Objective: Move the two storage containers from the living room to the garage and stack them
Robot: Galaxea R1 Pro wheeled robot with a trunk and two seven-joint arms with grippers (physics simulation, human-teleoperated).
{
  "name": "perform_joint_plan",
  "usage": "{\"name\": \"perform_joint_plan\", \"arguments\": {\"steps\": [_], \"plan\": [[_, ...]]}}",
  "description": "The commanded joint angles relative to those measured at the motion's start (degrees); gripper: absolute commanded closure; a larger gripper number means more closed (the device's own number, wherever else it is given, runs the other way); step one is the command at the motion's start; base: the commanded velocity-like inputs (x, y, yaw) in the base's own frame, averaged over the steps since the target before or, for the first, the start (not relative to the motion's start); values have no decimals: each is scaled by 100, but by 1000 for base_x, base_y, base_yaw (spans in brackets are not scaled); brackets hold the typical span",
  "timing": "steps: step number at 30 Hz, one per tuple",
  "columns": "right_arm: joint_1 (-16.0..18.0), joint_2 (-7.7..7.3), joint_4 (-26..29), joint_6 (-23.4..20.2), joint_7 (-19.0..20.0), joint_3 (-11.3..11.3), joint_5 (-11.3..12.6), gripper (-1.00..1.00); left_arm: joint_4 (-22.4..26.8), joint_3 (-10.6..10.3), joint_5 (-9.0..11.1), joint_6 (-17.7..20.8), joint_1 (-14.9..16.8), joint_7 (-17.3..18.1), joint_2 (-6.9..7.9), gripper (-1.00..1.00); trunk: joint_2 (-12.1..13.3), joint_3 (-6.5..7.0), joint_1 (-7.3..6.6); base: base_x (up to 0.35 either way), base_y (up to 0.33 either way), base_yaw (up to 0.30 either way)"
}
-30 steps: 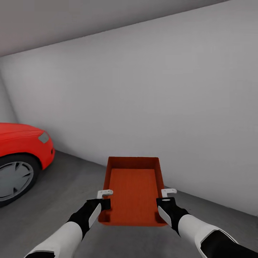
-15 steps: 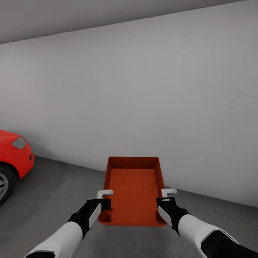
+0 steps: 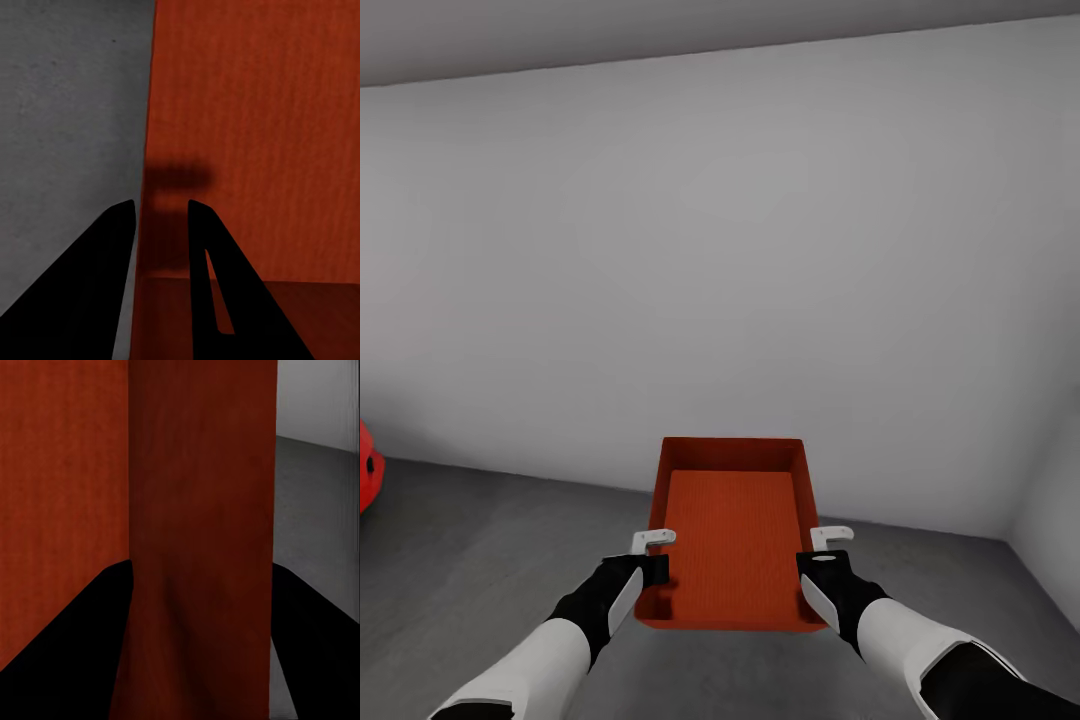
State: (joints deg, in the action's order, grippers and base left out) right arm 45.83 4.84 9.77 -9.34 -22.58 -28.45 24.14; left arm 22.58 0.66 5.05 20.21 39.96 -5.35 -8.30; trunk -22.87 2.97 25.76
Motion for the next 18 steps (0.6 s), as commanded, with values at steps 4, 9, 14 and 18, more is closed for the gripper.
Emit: {"name": "perform_joint_plan", "arguments": {"steps": [4,9,14,18], "plan": [[4,43,-1,-41,-27,23,163,100,27,-40,-164,44,-6,-98,-5,100,-5,-3,2,0,0,-287],[4,43,-1,-41,-27,23,164,100,27,-40,-163,44,-6,-103,-5,100,-5,-3,2,0,0,-287],[4,43,-1,-41,-27,23,165,100,27,-40,-163,44,-6,-112,-6,100,-5,-3,2,0,0,-287],[4,43,-1,-41,-27,23,164,100,27,-40,-163,44,-6,-115,-11,100,-5,-3,2,0,0,-287]]}}
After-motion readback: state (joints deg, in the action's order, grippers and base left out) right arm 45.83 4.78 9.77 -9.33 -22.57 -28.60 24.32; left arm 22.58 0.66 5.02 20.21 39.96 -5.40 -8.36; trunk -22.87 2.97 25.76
